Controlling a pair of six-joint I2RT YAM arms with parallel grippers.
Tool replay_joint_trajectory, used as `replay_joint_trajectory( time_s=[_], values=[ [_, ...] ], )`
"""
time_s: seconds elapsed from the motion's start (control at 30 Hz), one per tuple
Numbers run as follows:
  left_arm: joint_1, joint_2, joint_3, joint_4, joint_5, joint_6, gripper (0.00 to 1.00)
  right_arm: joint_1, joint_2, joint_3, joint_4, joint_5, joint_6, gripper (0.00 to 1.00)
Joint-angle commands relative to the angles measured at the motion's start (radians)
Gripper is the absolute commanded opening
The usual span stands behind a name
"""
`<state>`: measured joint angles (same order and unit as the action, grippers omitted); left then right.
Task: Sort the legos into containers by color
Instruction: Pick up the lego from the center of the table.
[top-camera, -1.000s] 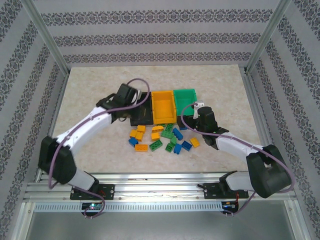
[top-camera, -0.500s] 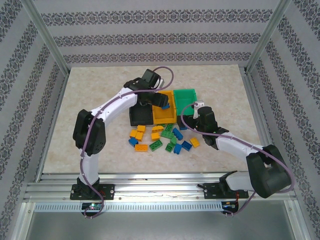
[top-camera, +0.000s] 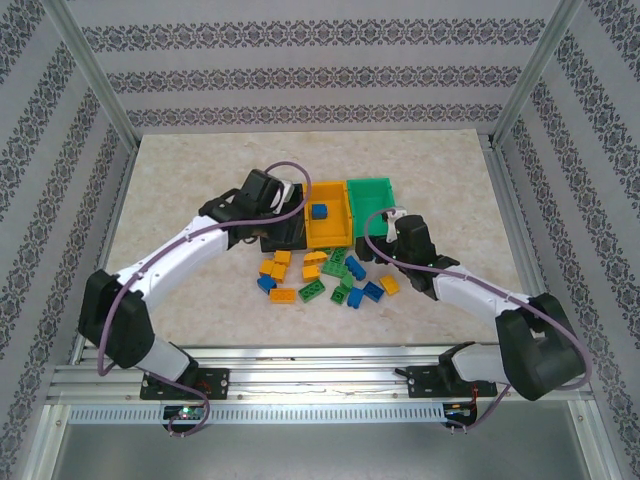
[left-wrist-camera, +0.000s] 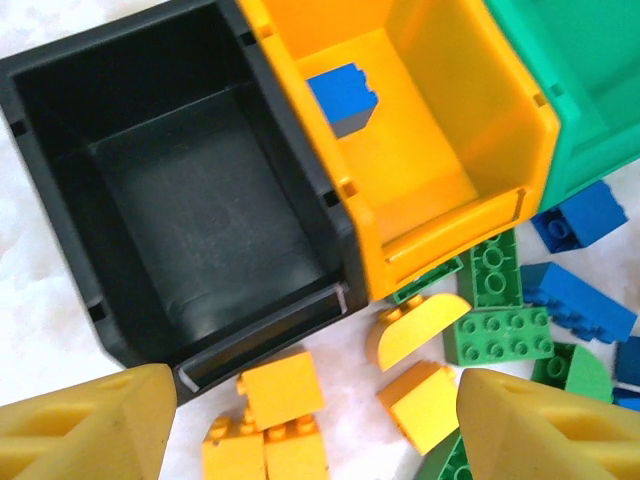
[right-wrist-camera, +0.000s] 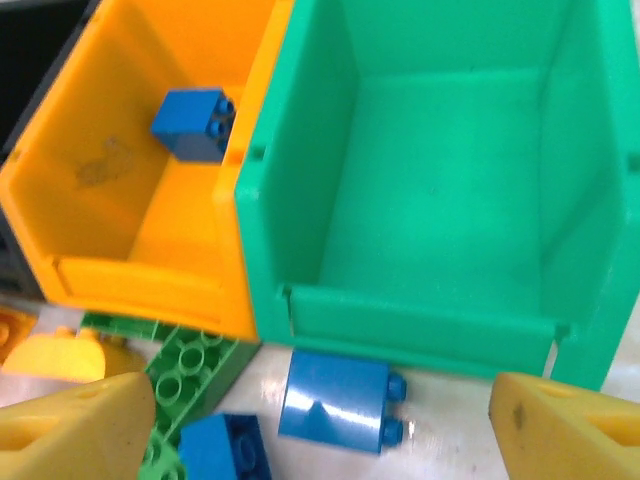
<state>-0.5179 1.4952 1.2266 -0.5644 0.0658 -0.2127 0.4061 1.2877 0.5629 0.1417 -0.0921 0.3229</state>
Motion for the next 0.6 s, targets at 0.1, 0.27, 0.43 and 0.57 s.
replay_joint_trajectory(
  time_s=[0.1,0.27,0.43,0.57],
  values=[
    [0.056,-0.046,-0.044,0.014,0.004,0.036,0.74,0.029,-0.014,0.101,-0.318,-0.099,0.039,0.74],
    [0.090,-0.023,-0.048,0.005,0.047,0.039,0.73,0.046,0.066,0.144,-0.357,-0.158,0.081,0.61],
    [0.112,0.010,-0.033,-0.024,0.076,0.069,0.73,0.094,0.199,0.240,-0.432,-0.167,0.061,0.57],
    [0.124,0.015,-0.031,-0.039,0.075,0.095,0.73,0.106,0.259,0.287,-0.511,-0.134,0.026,0.56]
  ],
)
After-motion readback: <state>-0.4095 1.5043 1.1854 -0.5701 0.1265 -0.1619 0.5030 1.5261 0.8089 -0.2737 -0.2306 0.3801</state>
